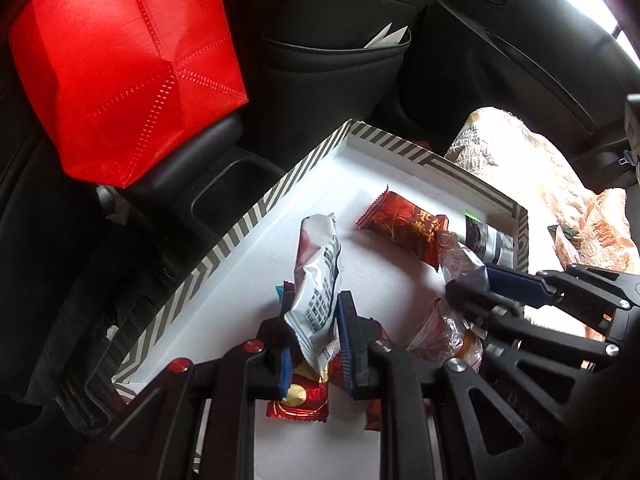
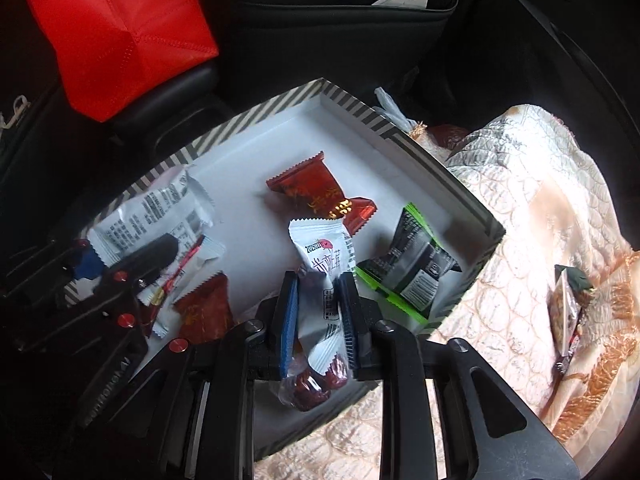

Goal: Organize snacks
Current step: 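Lower both white snacks into the tray and open both grippers, then withdraw both open grippers from the tray over the shawl snacks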

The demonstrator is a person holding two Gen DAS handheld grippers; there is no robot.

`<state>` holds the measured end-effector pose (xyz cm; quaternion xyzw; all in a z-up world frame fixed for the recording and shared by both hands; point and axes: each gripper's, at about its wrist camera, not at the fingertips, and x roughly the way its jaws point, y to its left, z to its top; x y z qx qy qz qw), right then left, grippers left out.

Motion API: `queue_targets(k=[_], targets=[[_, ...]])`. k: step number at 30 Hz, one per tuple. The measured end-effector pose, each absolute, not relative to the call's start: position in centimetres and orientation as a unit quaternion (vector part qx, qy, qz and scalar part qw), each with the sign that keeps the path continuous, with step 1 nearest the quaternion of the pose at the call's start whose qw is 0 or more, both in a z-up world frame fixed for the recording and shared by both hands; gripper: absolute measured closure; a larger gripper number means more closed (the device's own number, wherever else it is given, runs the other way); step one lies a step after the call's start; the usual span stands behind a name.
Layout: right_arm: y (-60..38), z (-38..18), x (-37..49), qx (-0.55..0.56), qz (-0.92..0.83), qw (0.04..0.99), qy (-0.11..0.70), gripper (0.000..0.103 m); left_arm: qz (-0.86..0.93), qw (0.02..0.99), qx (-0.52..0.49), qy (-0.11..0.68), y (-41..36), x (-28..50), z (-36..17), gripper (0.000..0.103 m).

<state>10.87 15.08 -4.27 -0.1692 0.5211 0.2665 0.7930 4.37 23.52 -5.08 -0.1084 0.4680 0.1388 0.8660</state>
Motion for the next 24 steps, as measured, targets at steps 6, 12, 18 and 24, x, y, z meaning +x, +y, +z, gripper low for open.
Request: queue_targets(k=[6,12,18,24], targets=[[14.0,-4.3,11.1,-0.112,0.284,0.784,0.540,0.060,0.143,0.868,-0.104,0.464,23.4,4.3,-5.3,0.081],[12.8,-3.2,10.5,-0.091,0.283,0.794,0.530,0.060,0.157,0.871,-0.107,0.454,23.5,4.0,-5.1,0.038],[10.8,-2.3,10.2,-0.068,0.272,0.803,0.526,0.060,0.162,0.877,-0.098,0.442,23.1,3.8,-4.5,0.027],[7.9,-1.4,9.7,-0.042,0.259,0.812,0.522,0.060,0.168,0.884,-0.098,0.425,22.8,3.1,-3.3,0.019]])
